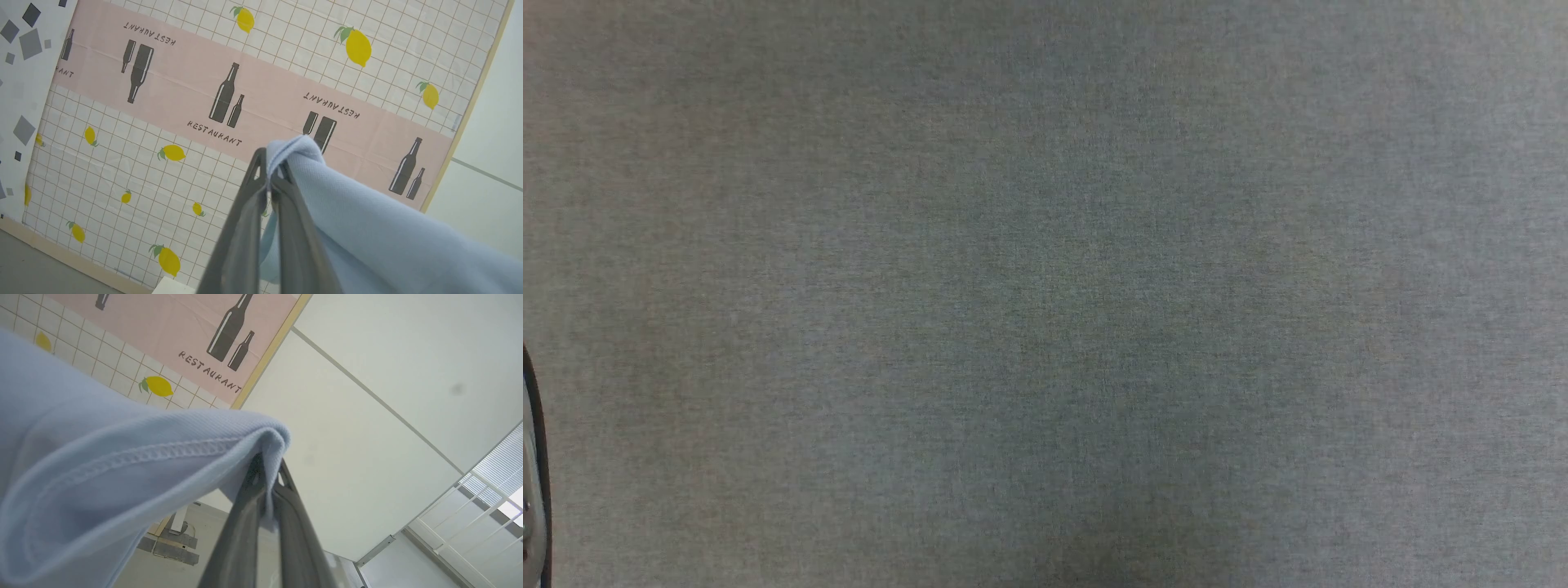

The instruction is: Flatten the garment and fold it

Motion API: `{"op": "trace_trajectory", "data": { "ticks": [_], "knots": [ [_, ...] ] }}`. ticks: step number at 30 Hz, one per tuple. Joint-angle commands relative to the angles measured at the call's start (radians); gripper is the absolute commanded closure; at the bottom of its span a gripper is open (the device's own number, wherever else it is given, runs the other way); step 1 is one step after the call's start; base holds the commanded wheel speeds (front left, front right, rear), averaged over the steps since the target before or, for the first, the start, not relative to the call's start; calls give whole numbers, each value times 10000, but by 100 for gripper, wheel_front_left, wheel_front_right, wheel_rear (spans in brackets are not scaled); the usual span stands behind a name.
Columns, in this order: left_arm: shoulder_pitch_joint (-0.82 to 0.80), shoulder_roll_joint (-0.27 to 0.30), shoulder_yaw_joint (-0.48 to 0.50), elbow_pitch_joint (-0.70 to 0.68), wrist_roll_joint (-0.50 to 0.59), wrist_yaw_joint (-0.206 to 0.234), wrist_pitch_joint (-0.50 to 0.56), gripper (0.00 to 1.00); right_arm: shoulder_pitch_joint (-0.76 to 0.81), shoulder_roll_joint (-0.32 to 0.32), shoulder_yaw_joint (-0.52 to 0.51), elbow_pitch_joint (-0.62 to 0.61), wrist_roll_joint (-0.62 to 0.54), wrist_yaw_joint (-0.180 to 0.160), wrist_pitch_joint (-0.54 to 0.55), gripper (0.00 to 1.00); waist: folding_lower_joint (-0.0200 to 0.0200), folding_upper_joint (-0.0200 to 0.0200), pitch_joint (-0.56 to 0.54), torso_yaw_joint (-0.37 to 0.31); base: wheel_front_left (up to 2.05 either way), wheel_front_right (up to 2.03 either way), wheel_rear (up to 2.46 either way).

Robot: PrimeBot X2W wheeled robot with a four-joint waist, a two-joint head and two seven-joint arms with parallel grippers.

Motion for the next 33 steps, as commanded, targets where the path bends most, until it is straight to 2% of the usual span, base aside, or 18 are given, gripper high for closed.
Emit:
{"op": "trace_trajectory", "data": {
  "ticks": [1,7,11,16,23,26,33],
  "knots": [
    [-191,-32,57,195,75,-64,-157,100,-50,88,-80,358,-97,-17,-189,100,-2,0,312,-80,0,0,0],
    [690,-196,-377,1019,-86,-629,-42,100,966,451,-45,1678,349,-17,-975,100,-2,0,-30,157,0,0,0],
    [2445,-50,-808,1282,31,-990,238,100,2577,581,23,2324,1165,-17,-1236,100,-2,0,-611,281,0,0,0],
    [5196,-9,-987,782,-96,-1124,514,100,4862,475,208,2464,2294,-17,-1060,100,-2,0,-1552,386,0,0,0],
    [9658,-374,-795,-725,-724,-620,1001,100,8481,542,-458,1329,3667,-17,-512,100,-2,0,-2885,410,0,0,0],
    [11268,-498,-677,-1389,-1030,-438,1243,100,9798,695,-761,729,3789,-17,-256,100,-2,0,-3286,338,0,0,0],
    [14185,-793,-671,-2460,-1318,346,1910,100,12695,1470,-1907,-737,3534,-17,425,100,-2,0,-4103,386,0,0,0]
  ]
}}
